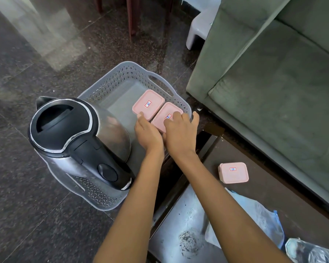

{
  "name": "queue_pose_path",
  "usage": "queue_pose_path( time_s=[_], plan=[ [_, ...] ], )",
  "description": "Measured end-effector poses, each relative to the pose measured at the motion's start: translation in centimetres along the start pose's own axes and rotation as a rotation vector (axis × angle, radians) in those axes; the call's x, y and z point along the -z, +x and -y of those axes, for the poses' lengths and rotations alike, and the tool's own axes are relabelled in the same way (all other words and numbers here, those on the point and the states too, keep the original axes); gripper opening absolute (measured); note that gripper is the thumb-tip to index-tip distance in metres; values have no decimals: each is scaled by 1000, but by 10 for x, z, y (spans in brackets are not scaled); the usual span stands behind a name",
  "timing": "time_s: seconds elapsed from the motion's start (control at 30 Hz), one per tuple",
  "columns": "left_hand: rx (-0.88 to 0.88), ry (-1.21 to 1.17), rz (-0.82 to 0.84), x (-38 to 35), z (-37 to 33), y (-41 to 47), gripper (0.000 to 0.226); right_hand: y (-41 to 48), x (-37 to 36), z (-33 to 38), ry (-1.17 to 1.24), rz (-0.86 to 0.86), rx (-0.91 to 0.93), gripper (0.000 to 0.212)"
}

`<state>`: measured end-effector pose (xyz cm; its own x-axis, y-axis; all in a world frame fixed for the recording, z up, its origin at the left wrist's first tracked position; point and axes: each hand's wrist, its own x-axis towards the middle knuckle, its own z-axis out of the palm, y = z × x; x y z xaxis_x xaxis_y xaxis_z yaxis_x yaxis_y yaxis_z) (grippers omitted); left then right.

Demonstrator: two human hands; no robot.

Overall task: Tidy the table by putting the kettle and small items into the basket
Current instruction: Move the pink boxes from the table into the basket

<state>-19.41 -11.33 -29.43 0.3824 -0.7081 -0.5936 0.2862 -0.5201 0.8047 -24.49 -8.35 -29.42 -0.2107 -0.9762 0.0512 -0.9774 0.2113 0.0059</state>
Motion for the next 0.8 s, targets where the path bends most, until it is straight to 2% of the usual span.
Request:
queue_pose_path(
  time_s=[0.1,0.2,0.3,0.37,0.47,0.5,0.57,0.63,0.7,0.8],
  plan=[
    [-48,192,13,2,7,1,39,-4,4,3,10,-39,19,22],
    [-113,269,57,3,9,1,38,-5,5,7,-6,-100,-1,38],
    [-131,321,53,4,8,4,38,-6,6,8,18,-52,-7,45],
    [-169,343,40,5,7,6,42,-6,8,6,31,-33,-20,42],
    [-207,403,22,4,6,-1,41,-16,13,-5,174,-176,-68,12],
    [-261,433,6,5,6,-8,43,-23,14,-14,231,-223,-99,5],
    [-504,479,7,9,8,-27,47,-45,12,-40,312,-283,-228,10],
    [-749,534,114,13,19,-44,45,-69,3,-75,344,-289,-412,19],
    [-870,588,252,14,31,-57,38,-90,-14,-108,318,-91,-632,33],
    [-878,620,371,14,42,-66,32,-111,-40,-139,210,327,-870,78]
  ],
)
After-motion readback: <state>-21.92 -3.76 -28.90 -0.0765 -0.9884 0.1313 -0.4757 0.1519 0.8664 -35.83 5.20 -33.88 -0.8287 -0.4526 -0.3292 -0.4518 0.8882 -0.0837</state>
